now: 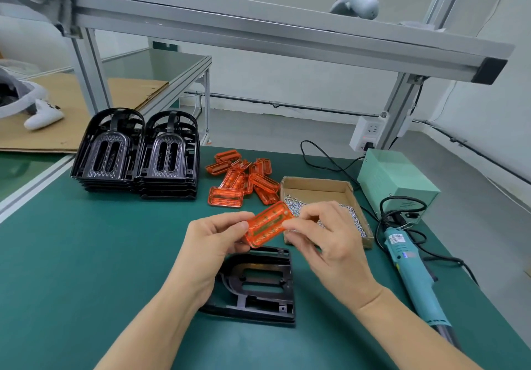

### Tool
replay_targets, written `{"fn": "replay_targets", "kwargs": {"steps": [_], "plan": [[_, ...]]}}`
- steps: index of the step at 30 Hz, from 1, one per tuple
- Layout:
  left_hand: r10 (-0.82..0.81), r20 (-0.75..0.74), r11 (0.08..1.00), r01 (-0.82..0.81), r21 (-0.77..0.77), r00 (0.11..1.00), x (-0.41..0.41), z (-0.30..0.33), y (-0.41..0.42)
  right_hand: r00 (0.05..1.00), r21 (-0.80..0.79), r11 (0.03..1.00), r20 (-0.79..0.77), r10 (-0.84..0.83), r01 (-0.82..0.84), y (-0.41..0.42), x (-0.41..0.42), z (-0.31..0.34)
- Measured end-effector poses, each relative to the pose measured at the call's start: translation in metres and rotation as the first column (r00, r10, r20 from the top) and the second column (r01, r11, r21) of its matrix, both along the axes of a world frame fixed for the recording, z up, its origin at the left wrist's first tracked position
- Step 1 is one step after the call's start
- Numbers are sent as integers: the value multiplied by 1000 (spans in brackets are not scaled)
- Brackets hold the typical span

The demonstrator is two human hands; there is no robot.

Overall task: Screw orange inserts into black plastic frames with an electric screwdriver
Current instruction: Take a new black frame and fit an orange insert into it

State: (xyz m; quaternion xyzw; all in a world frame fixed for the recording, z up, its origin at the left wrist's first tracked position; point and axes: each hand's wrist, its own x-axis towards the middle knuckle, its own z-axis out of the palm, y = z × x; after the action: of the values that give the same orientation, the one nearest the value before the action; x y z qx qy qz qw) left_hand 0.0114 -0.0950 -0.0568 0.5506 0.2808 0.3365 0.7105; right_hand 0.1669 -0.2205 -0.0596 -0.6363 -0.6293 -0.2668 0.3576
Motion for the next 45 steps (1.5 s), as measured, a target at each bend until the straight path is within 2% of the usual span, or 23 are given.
{"fn": "replay_targets", "kwargs": {"steps": [4,8,12,16,19,21,24,27,30,34,36,38,40,42,43,45], "plan": [[-26,-124,981,49,186,992,-2,3,9,1000,-103,995,-14,8,-10,-4,0,3],[-73,-289,933,168,319,954,-6,5,18,985,-239,962,-143,102,-134,-7,-7,0],[-56,-414,887,235,397,909,-11,0,16,945,-284,940,-313,94,-187,-11,-14,-7],[-17,-525,696,387,605,851,-18,-8,13,855,-382,886,-518,29,-261,-21,-14,-22],[-13,-602,561,504,656,798,-23,-13,12,722,-394,865,-690,-55,-311,-23,-13,-30],[0,-650,504,561,657,760,-25,-16,12,678,-383,868,-731,-76,-315,-22,-13,-31],[21,-679,451,600,661,733,-26,-19,11,688,-409,862,-719,-102,-300,-19,-15,-31],[37,-669,447,587,675,742,-25,-19,11,740,-473,839,-659,-134,-268,-17,-16,-29],[48,-662,444,578,685,748,-25,-20,11,841,-562,798,-523,-140,-217,-16,-14,-24],[78,-651,419,568,709,755,-27,-22,8,944,-668,721,-324,-57,-185,-15,-14,-19],[94,-643,403,562,723,760,-28,-24,7,949,-674,709,-315,-22,-207,-17,-15,-18],[102,-641,395,561,728,761,-29,-25,7,929,-632,738,-371,-20,-236,-24,-14,-17],[96,-640,403,559,725,762,-28,-25,7,901,-544,824,-422,-106,-158,-35,-10,-12],[90,-638,410,556,723,764,-28,-25,6,863,-476,878,-421,-281,53,-52,2,-6],[87,-638,412,556,722,765,-29,-25,6,833,-475,863,-395,-387,175,-62,10,-2],[80,-643,416,561,716,761,-29,-24,6,725,-557,723,-282,-628,409,-85,25,5]]}}
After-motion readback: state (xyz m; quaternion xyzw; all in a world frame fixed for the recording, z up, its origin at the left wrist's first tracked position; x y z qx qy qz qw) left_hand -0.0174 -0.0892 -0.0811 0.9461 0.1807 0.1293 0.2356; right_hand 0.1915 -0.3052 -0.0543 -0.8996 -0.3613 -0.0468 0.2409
